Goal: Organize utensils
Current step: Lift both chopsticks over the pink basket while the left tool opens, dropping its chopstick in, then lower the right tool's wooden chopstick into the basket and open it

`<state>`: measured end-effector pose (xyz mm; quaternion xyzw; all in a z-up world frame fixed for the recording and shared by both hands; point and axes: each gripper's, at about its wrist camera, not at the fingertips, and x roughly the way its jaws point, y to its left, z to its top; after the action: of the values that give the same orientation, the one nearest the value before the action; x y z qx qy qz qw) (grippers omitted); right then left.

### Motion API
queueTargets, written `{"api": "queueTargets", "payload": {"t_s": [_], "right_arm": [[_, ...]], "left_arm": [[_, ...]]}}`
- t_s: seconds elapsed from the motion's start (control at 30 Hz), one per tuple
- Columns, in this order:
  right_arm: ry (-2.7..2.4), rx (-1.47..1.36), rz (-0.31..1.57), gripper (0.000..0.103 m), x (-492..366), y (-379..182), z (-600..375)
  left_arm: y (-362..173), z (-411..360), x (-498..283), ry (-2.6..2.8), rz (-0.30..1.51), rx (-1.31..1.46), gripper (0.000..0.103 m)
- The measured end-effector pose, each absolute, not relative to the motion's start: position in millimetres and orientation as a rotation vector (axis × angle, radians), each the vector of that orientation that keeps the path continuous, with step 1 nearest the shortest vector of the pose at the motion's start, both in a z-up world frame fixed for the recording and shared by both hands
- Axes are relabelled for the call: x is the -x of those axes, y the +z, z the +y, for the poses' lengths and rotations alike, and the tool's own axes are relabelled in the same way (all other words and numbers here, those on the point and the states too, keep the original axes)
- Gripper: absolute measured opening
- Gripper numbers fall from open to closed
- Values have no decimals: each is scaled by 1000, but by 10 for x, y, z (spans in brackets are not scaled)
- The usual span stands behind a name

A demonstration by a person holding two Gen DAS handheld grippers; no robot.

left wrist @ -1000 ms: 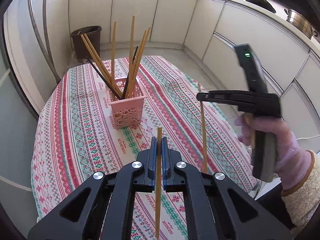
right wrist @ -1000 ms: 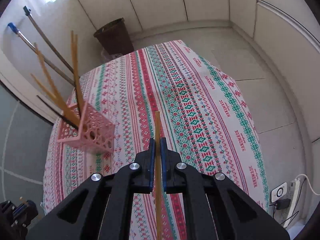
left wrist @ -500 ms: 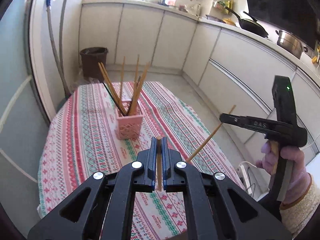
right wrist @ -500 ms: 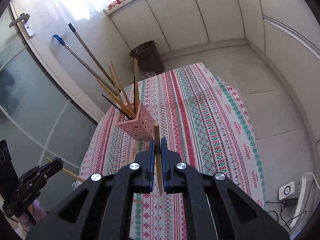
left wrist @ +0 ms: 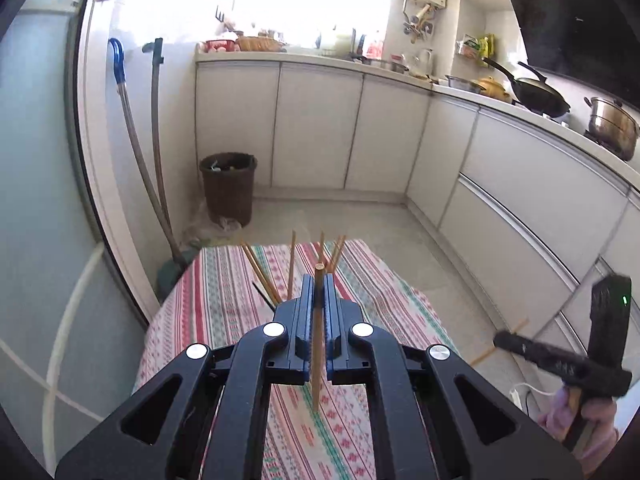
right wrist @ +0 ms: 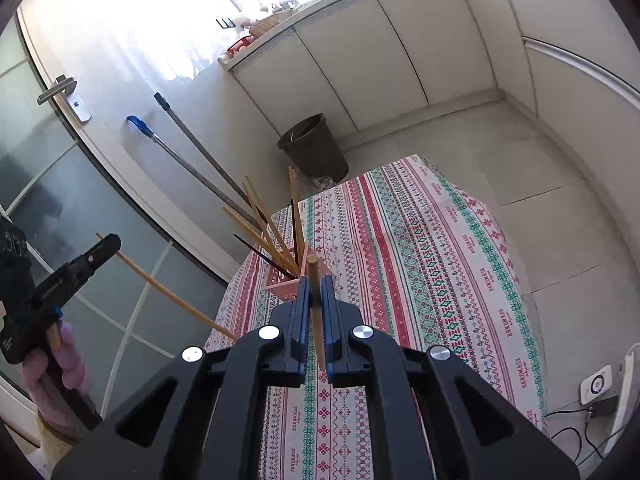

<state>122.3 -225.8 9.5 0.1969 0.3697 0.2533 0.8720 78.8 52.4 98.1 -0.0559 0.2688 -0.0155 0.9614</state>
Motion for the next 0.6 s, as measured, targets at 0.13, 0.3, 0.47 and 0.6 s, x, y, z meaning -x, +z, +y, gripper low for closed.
{"api": "queueTargets", "payload": {"t_s": [0.13, 0.3, 0.47, 0.6], "right_arm": [[530, -413, 787, 6, -1270, 55, -2287], [531, -418, 810, 6, -1358, -11, -2316], [536, -412, 819, 6, -1390, -1, -2291], [569, -433, 801, 6, -1380, 136, -2256]], "left_arm": [[1106, 566, -1027, 1, 513, 114, 4], [1149, 590, -1365, 37, 500, 110, 4], [1025, 725, -1571, 79, 527, 181, 29], [1026, 914, -1360, 102, 474, 269, 29]]}}
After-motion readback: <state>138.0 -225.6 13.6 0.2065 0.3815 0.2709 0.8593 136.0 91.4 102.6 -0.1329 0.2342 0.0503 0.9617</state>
